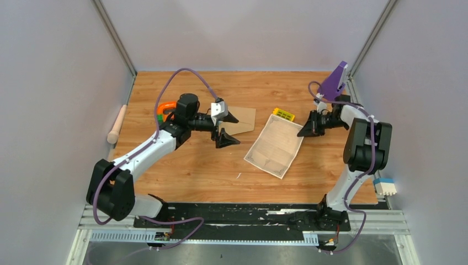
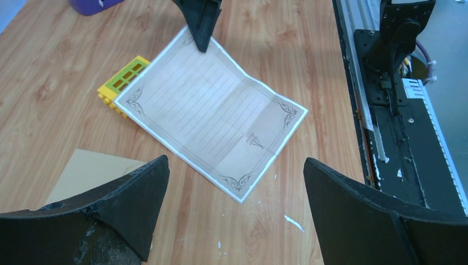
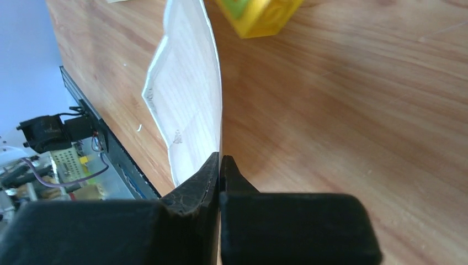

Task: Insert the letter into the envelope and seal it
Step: Pick up the letter from the center of the board.

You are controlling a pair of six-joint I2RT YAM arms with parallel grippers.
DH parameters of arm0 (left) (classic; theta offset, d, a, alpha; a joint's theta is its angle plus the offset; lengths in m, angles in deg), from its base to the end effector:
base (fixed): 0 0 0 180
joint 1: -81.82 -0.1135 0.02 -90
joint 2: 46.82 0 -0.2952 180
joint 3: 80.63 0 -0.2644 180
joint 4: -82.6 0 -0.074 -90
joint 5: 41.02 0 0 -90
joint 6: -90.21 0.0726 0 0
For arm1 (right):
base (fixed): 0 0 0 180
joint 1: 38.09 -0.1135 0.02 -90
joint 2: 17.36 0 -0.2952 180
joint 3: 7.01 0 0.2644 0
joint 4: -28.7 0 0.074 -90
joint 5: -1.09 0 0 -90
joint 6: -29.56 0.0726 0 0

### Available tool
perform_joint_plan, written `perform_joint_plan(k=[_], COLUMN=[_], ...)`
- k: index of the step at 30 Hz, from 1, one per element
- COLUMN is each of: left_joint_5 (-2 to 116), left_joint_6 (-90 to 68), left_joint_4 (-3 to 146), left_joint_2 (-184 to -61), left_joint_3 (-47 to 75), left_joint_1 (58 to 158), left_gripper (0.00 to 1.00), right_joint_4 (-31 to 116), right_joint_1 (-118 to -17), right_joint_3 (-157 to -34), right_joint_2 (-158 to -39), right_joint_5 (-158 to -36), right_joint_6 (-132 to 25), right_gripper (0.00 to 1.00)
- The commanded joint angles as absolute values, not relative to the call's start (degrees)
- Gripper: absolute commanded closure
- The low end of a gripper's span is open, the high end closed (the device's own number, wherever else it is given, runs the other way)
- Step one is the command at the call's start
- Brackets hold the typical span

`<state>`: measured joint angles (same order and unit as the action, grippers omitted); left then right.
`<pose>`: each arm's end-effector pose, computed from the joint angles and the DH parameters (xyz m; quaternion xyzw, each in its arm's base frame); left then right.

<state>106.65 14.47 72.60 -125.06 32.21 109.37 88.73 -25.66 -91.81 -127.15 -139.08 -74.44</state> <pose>0.2594 -0.2045 0.3111 0.5127 0.5774 -0.4523 0.4463 0.3734 -0.0252 0.1595 -0.0308 0.9045 0.4034 0.1351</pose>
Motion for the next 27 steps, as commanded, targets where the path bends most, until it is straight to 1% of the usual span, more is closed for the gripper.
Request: perform_joint_plan(k=[1,4,10,13,16,21,27], left_joint_5=[107.23,106.68,105.21,105.3,106.8,112.45,115.15], left_joint_6=[11.9,10.7,9.95,10.71,11.57,9.8,5.05], left_joint_4=[76.83,78.08,78.94,76.71,73.72,71.31,75.85], left_joint_2=[-123.83,-125.05,-128.16,-130.92,-133.34,-138.04,-140.66], left_joint_3=[33.55,33.5,31.61,28.83,23.57,16.84,16.24], left_joint_1=[109.37,109.42,109.42,109.4,109.41,109.42,109.39], left_gripper=[0.0,0.0,0.0,0.0,0.0,0.0,0.0], right_joint_4=[91.25,92.46,95.57,99.4,104.7,110.12,112.81], right_joint_1=[-27.88,-28.16,-28.16,-28.16,-28.16,-28.16,-28.16], right_joint_3=[-94.42,-94.88,-96.66,-98.5,-101.22,-104.86,-106.38], right_joint_2=[-113.83,-106.53,-98.81,-96.46,-94.8,-91.8,-88.25], right_joint_5=[-143.85,-147.99,-157.61,-159.55,-161.49,-163.51,-167.1], right_joint_6=[-79.79,-81.95,-84.85,-86.98,-90.57,-93.4,-93.93], right_gripper=[1.0,1.0,1.0,1.0,1.0,1.0,1.0])
